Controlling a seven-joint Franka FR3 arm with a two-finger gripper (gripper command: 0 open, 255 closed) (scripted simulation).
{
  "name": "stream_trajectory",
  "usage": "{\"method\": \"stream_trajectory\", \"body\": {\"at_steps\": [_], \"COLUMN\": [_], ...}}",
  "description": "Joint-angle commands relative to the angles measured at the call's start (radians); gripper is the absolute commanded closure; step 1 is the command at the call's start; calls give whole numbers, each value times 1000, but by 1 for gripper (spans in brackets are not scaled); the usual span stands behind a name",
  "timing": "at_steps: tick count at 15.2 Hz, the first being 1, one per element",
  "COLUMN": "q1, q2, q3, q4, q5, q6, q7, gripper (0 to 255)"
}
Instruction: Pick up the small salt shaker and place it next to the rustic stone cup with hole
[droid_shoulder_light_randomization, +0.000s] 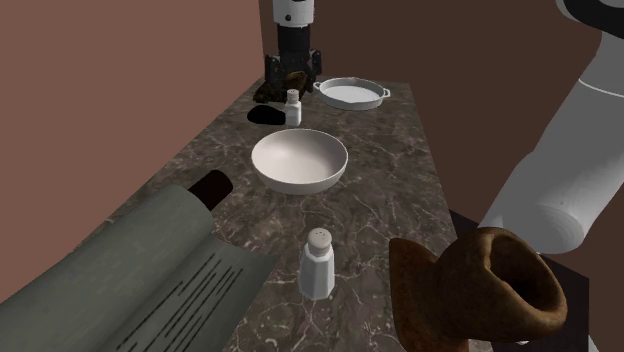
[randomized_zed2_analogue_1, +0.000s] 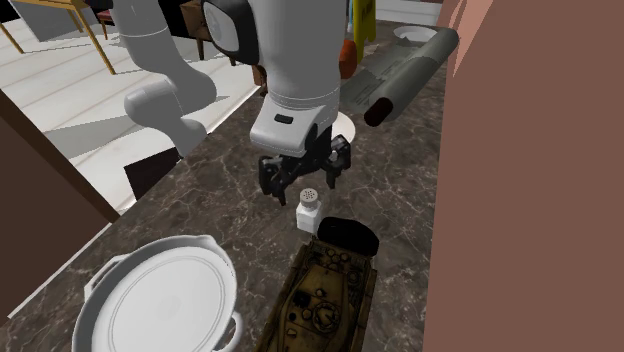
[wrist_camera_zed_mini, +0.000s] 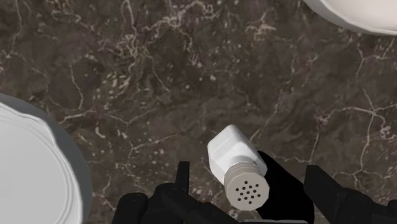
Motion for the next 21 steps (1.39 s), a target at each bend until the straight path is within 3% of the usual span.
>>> {"method": "stream_trajectory", "body": {"at_steps": [1,2,11,21], "q1": [0,0,0,1], "q2": [0,0,0,10], "q3": [0,0,0,0], "q4": [0,0,0,147], "q5": [0,0,0,-1], "q6": [0,0,0,-137], "q7": [0,0,0,1], "gripper": [0,255,255,255]}}
